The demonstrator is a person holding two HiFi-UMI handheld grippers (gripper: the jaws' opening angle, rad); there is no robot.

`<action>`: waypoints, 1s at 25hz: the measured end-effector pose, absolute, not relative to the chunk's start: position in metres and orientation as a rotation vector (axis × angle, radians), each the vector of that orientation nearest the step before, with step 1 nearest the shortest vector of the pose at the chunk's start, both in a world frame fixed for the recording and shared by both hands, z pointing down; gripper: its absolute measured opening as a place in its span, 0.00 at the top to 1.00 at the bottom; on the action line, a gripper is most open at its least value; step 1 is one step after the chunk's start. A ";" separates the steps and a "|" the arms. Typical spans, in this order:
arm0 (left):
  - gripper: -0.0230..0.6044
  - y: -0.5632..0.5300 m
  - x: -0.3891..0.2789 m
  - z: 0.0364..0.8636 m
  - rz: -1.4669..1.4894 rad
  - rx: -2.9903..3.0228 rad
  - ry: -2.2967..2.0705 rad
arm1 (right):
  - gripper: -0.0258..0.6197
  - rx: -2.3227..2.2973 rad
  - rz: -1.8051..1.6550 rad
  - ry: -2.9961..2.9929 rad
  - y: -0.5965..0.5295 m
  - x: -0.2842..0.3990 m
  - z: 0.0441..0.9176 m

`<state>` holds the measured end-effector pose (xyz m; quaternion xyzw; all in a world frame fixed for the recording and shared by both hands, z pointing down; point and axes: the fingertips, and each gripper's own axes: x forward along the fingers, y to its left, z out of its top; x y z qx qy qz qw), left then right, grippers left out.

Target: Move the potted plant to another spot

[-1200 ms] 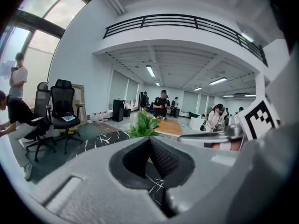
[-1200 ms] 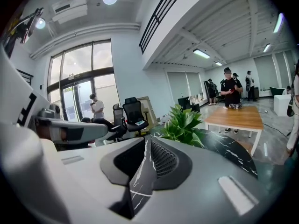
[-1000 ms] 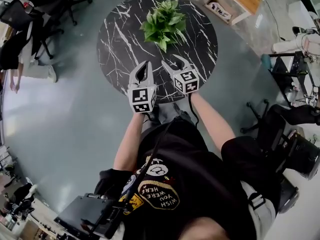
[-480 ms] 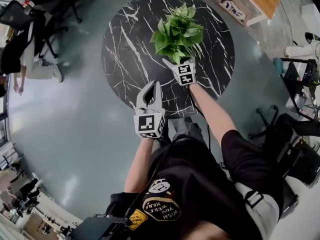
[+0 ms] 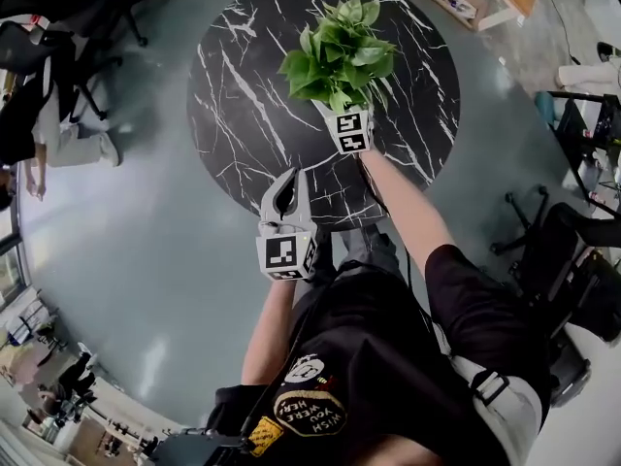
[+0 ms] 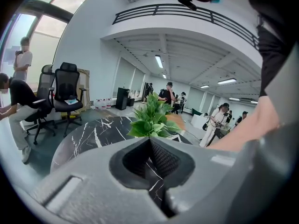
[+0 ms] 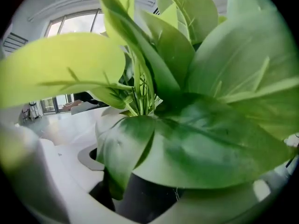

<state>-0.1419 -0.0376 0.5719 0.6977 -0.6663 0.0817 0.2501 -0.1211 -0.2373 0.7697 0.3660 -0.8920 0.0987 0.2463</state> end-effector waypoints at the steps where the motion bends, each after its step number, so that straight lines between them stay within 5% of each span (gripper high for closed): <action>1: 0.96 -0.040 -0.141 0.572 0.223 1.908 -1.811 | 0.24 1.003 0.274 -2.432 -0.239 -0.119 0.771; 25: 0.96 -0.060 -0.133 0.602 0.322 1.899 -1.760 | 0.24 1.432 0.369 -2.228 -0.379 0.110 0.771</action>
